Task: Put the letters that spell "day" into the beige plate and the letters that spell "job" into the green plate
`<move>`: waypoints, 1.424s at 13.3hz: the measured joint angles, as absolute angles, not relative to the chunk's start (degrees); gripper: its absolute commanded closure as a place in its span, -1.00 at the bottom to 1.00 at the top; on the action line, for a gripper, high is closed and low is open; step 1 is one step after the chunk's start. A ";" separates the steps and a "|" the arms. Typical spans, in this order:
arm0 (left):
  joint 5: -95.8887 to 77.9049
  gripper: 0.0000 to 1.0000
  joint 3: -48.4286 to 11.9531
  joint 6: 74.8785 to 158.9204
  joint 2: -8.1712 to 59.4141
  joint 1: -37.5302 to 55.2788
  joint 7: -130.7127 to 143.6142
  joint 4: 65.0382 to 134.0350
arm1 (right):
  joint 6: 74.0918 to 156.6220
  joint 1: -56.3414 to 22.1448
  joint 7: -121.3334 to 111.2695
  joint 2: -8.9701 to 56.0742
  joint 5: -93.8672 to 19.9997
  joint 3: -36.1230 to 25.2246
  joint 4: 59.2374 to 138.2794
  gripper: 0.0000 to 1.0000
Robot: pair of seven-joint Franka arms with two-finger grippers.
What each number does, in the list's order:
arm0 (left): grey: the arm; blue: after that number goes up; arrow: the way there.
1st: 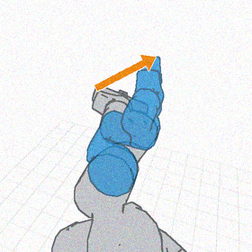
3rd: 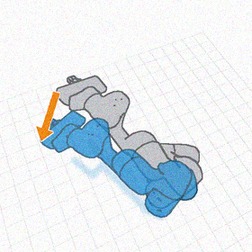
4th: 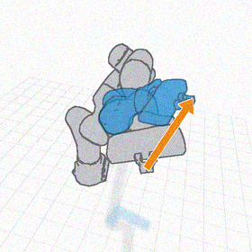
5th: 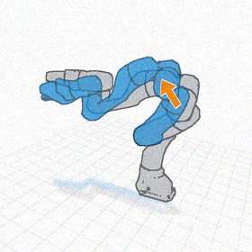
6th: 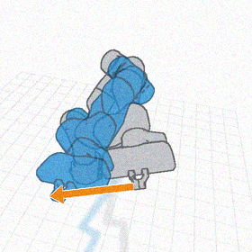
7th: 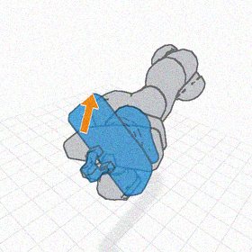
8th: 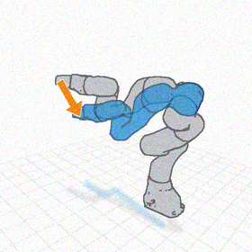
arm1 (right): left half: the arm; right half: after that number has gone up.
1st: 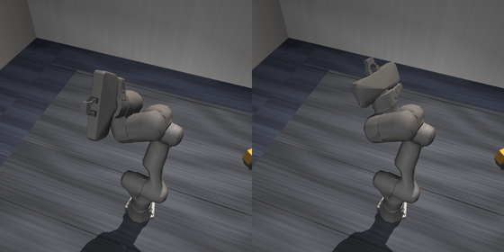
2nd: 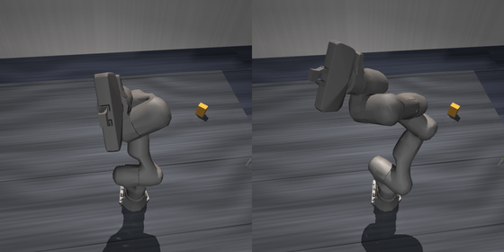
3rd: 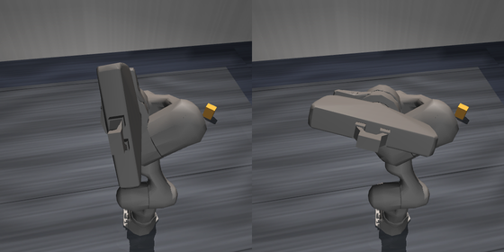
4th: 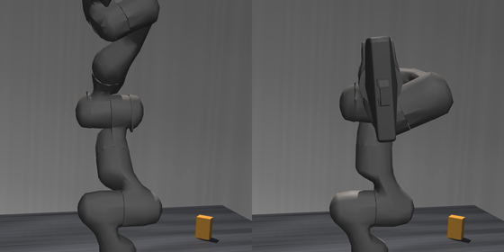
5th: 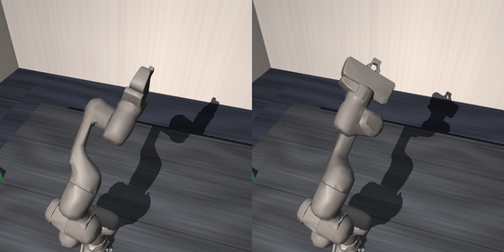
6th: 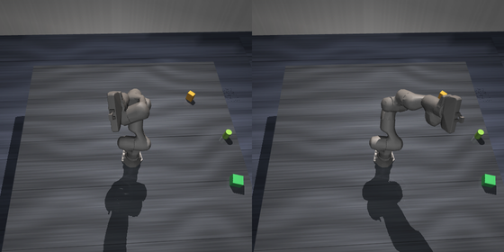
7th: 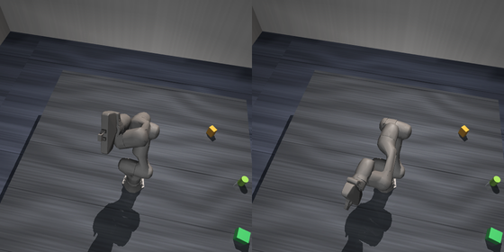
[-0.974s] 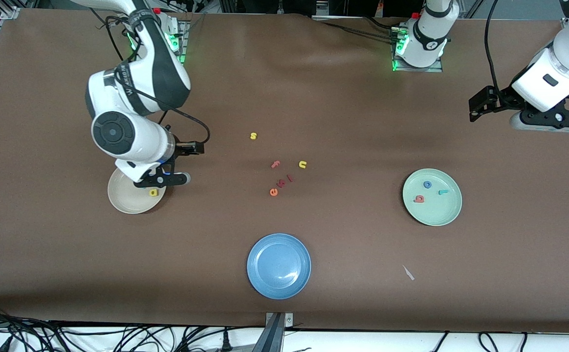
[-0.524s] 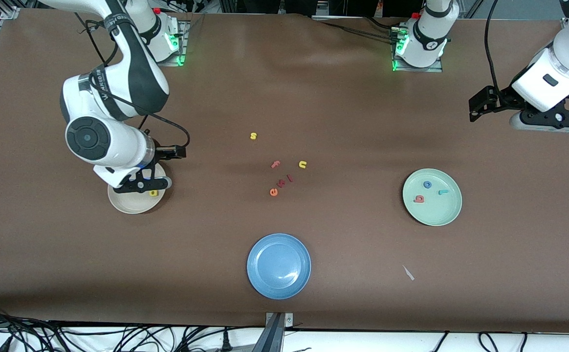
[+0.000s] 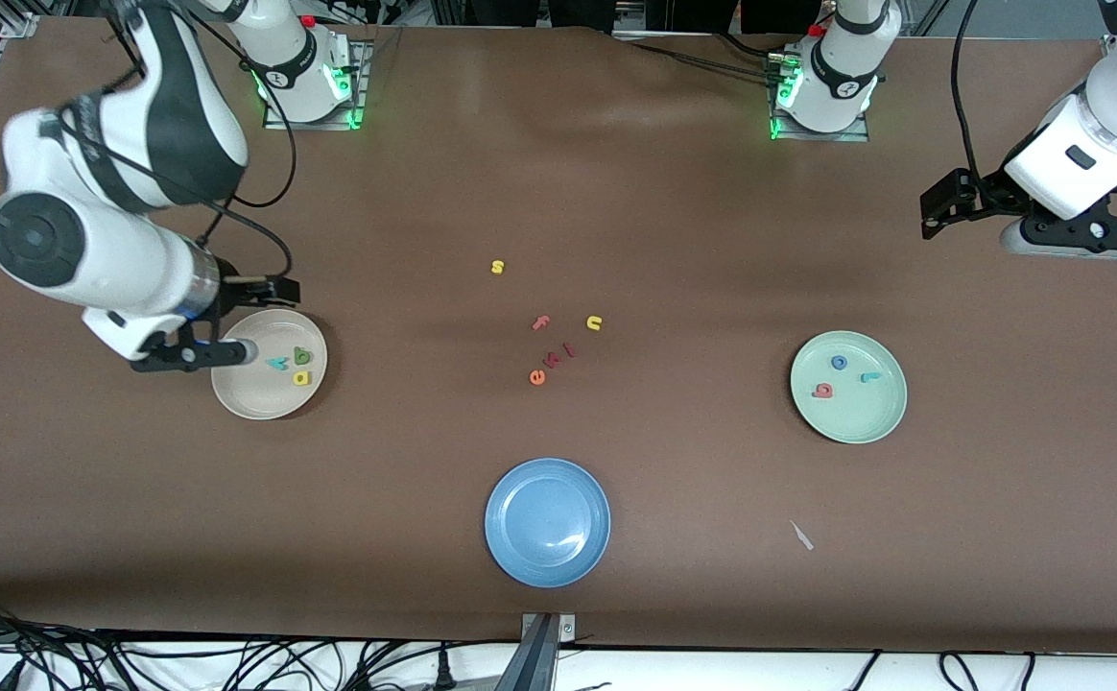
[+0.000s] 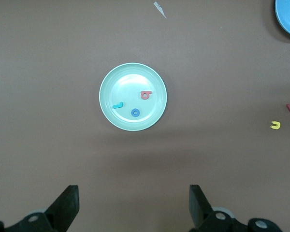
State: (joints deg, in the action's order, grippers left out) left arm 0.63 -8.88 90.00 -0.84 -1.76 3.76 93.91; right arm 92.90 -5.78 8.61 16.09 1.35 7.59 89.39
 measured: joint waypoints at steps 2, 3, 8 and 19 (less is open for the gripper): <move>0.63 -1.00 -8.92 90.00 -0.84 -1.76 3.76 93.91 | 91.66 -5.12 8.99 13.39 1.36 7.77 89.40 -0.99; 0.63 -1.00 -8.94 90.00 -0.84 -1.76 3.76 93.89 | 91.06 -4.87 9.63 12.30 1.43 7.79 89.40 -0.99; 0.63 -1.00 -8.94 90.00 -0.84 -1.76 3.76 93.85 | 89.59 -2.58 11.14 8.39 1.65 7.88 89.41 -1.00; 0.63 -1.00 -9.05 90.00 -0.85 -1.74 3.76 93.77 | 89.68 0.48 11.54 -0.20 1.19 8.76 89.68 -1.00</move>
State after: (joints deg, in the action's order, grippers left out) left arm 0.63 -9.05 90.00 -0.85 -1.74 3.76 93.77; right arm 89.68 0.48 11.54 -0.20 1.19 8.76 89.68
